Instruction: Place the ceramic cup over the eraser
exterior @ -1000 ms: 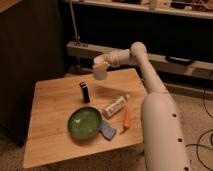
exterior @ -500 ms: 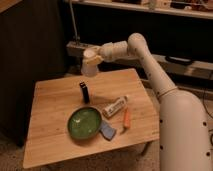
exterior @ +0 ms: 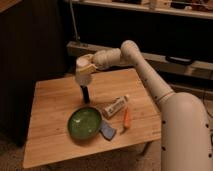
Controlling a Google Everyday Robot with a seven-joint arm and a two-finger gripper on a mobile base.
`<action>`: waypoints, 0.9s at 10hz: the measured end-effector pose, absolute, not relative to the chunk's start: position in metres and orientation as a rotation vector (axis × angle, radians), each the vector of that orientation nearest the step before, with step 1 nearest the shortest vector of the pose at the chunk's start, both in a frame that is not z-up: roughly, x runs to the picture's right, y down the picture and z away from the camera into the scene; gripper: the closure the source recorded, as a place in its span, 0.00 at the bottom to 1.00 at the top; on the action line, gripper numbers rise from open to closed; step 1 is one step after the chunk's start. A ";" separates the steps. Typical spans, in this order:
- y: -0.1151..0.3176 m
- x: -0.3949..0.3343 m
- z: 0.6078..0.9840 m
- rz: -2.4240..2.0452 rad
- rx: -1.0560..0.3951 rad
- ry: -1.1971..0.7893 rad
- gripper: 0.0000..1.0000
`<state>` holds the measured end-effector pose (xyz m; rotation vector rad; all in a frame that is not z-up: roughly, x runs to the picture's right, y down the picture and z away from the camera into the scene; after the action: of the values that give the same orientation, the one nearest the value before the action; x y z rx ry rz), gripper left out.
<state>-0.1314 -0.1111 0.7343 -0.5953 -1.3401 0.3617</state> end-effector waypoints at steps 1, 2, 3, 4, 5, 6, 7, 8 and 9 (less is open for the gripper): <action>-0.106 -0.136 0.740 0.361 -0.604 -1.339 1.00; -0.103 -0.138 0.743 0.361 -0.608 -1.338 1.00; -0.098 -0.142 0.748 0.359 -0.618 -1.334 1.00; -0.090 -0.144 0.757 0.362 -0.625 -1.321 1.00; -0.083 -0.144 0.765 0.367 -0.632 -1.313 1.00; -0.073 -0.144 0.778 0.378 -0.644 -1.302 1.00; -0.066 -0.144 0.788 0.386 -0.656 -1.296 1.00; -0.057 -0.146 0.798 0.395 -0.672 -1.292 0.99; -0.045 -0.148 0.811 0.397 -0.691 -1.295 0.89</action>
<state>-0.1477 -0.0446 0.8113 -0.6908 -1.2951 0.3968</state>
